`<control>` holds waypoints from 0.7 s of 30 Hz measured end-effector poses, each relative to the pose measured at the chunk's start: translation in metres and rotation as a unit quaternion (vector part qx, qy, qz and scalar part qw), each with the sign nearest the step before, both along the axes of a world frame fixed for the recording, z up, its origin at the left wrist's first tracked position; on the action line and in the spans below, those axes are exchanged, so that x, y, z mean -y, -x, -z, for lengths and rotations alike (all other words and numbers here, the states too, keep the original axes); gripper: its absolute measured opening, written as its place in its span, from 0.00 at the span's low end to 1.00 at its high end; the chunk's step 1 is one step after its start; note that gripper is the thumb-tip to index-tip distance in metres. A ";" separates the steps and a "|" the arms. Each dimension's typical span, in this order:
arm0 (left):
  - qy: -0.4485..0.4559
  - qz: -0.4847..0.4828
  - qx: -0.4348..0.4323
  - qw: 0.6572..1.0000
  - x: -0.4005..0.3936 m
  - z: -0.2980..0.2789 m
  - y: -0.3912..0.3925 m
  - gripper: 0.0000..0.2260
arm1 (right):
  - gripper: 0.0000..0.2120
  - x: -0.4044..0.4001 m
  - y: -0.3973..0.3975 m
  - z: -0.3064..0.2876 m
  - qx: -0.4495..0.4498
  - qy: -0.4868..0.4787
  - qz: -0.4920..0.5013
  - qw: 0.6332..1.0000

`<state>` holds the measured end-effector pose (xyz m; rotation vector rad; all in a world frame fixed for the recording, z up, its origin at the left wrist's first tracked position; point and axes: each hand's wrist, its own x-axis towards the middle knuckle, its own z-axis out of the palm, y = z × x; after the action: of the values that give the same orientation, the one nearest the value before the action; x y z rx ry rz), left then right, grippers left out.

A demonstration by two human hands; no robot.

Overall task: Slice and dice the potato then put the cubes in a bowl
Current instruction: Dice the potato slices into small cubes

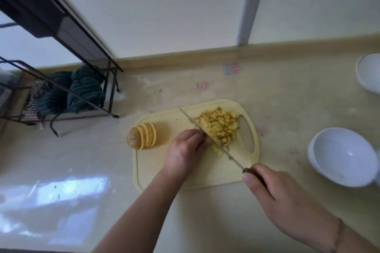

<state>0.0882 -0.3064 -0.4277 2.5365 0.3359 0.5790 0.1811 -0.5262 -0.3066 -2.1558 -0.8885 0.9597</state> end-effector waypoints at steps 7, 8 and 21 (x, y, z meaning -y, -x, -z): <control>0.038 -0.104 0.025 0.994 0.009 -0.022 0.046 0.06 | 0.19 0.015 -0.006 0.005 0.145 0.046 -0.089 0.984; 0.074 -0.168 0.053 0.982 0.015 -0.030 0.053 0.08 | 0.19 0.017 -0.006 0.006 0.179 0.054 -0.105 0.977; -0.010 0.021 -0.156 0.987 0.019 -0.061 0.019 0.15 | 0.23 0.016 -0.010 0.006 0.361 0.103 -0.216 0.902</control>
<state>0.0693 -0.3251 -0.3664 2.6457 0.3863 0.1657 0.1912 -0.5423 -0.3130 -2.6003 -1.7401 0.4210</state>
